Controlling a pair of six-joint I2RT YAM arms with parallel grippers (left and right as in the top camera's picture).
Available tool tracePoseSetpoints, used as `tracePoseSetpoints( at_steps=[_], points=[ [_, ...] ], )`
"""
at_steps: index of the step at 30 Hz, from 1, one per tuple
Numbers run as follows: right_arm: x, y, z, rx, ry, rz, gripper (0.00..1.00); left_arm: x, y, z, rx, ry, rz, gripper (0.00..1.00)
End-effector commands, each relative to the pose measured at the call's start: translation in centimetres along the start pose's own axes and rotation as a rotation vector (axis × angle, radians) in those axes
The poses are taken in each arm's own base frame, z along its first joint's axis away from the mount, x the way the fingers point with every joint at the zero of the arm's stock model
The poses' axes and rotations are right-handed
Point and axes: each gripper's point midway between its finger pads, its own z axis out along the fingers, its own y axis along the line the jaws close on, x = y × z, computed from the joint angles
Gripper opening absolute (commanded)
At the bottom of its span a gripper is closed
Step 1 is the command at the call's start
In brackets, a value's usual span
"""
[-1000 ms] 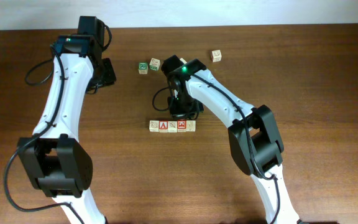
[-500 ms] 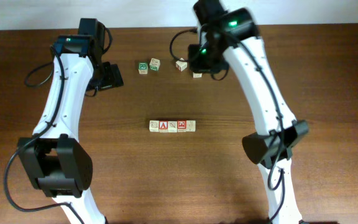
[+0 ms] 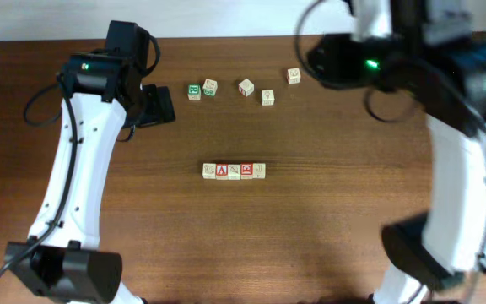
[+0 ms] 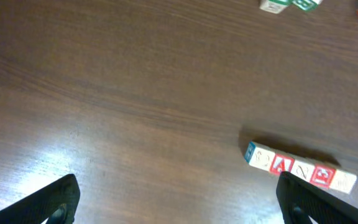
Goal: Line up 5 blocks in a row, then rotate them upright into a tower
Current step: 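Bring both grippers down toward the two ends of the row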
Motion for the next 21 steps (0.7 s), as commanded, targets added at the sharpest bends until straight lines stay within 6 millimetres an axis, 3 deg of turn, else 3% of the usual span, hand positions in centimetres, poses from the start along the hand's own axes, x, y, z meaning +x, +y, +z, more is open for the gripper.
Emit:
tracePoseSetpoints(
  at_steps=[1, 4, 8, 14, 16, 21],
  points=[
    [3.0, -2.1, -0.2, 0.045, 0.108, 0.023, 0.45, 0.5, -0.8, -0.5, 0.013, 0.004, 0.025, 0.99],
    [6.5, -3.9, 1.7, 0.08, 0.255, 0.057, 0.48, 0.5, -1.2, -0.6, 0.018, 0.0, 0.033, 0.99],
    [11.8, -6.3, 7.1, 0.11, 0.48, 0.094, 0.48, 0.4, -1.3, -0.5, 0.019, -0.005, 0.033, 0.99],
    [13.1, -7.3, 14.8, 0.024, 0.452, 0.104, 0.52, 0.2, -1.4, -0.2, 0.021, -0.007, 0.074, 1.0],
    [14.0, -7.3, 16.2, -0.001, 0.471, 0.116, 0.52, 0.1, -1.7, 0.2, 0.024, -0.001, 0.079, 1.0],
    [16.1, -8.0, 18.2, -0.006, 0.536, 0.142, 0.32, 1.0, -3.7, 3.5, 0.085, 0.111, 0.232, 0.98]
  ],
)
